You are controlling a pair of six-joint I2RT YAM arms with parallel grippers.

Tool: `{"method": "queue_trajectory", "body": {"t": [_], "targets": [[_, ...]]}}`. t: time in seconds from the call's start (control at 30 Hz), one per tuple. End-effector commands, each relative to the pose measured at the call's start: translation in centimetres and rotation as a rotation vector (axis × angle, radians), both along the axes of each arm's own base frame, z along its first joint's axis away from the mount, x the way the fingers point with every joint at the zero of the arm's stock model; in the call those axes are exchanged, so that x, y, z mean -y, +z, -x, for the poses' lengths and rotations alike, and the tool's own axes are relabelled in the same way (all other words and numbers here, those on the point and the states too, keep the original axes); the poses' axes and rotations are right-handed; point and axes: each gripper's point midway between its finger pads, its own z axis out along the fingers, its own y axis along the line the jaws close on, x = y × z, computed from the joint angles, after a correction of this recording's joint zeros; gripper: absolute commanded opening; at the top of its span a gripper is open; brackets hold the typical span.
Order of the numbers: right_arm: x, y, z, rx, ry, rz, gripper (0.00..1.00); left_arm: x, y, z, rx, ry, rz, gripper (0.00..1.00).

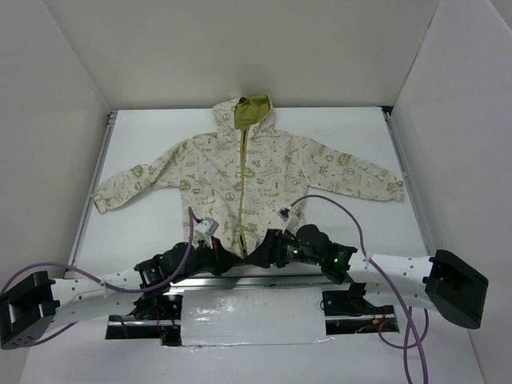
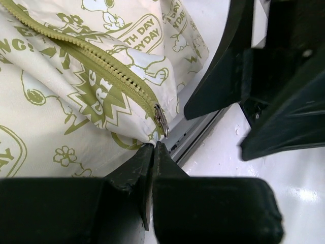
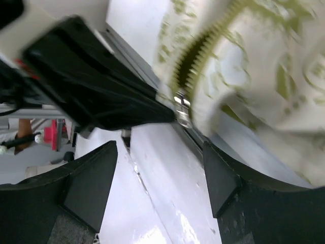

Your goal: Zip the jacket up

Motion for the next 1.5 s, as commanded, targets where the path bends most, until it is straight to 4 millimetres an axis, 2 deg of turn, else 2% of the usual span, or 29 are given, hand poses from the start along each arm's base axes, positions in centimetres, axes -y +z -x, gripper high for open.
{"method": "queue_trajectory", "body": {"t": [0.0, 0.17, 0.3, 0.6, 1.13, 1.47], "targets": [[0.5, -0.2, -0.1, -0.074, -0.095, -0.066, 0.75, 1.5, 2.9, 0.1, 0.041, -0.039, 0.093, 0.0], [0.1, -0.3, 1.1, -0.088, -0.089, -0.05, 0.74, 1.7, 3.0, 0.1, 0.039, -0.044, 0.096, 0.0], [-0.6, 0.5, 1.9, -0.112, -0.05, -0.105, 0.73, 1.8, 3.2, 0.1, 0.042, -0.046, 0.103, 0.0], [-2.4, 0.0, 2.2, -0.186, -0.053, -0.132, 0.7, 2.2, 3.6, 0.0, 0.042, -0.054, 0.113, 0.0], [-3.3, -0.4, 1.2, -0.178, -0.094, -0.123, 0.65, 2.3, 3.8, 0.3, 0.049, -0.067, 0.122, 0.0], [-3.0, 0.3, 0.7, -0.126, -0.107, -0.117, 0.62, 2.2, 3.6, 0.4, 0.048, -0.072, 0.119, 0.0]]}}
